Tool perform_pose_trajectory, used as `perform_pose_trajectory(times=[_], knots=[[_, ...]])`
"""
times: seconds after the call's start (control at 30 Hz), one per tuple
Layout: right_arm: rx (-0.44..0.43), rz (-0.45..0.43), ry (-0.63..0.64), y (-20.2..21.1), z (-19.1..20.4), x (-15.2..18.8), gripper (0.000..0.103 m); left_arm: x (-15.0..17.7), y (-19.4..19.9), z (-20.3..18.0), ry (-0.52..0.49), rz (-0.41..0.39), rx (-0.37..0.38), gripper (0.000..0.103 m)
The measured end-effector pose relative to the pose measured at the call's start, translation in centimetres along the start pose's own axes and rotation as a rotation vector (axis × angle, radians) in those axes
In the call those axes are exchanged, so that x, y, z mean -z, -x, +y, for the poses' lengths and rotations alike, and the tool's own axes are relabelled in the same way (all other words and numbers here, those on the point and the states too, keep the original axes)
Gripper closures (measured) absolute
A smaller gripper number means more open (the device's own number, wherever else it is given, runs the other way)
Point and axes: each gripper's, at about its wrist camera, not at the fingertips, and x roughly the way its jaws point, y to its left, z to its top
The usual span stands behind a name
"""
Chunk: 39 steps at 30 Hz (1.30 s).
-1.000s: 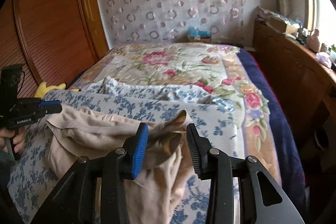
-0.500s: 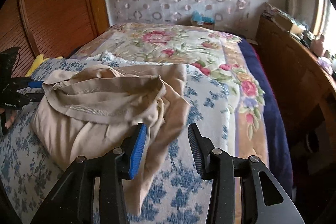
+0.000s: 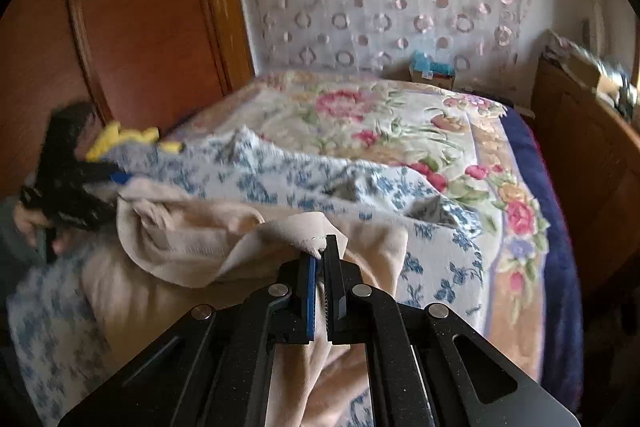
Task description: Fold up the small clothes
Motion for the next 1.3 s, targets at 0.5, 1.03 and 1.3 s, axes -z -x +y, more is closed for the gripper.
perform_pose_trajectory(times=[0.5,1.03,1.3], knots=[[0.208,0.093,-0.145,-0.5,-1.8,-0.2,0.05,0.2,1.7,1.7,0.074,-0.066,-0.043,0.034],[0.097,0.185,-0.255,-1.6,-2.0,2.5,0.035,0.7,-0.5,-1.1,0.002,-0.004,0.013,0.034],[0.07,0.194,-0.17,-3.2,-1.3,1.9,0.035,0.3,-0.9,-1.9,-0.017,-0.005,0.047,0.056]])
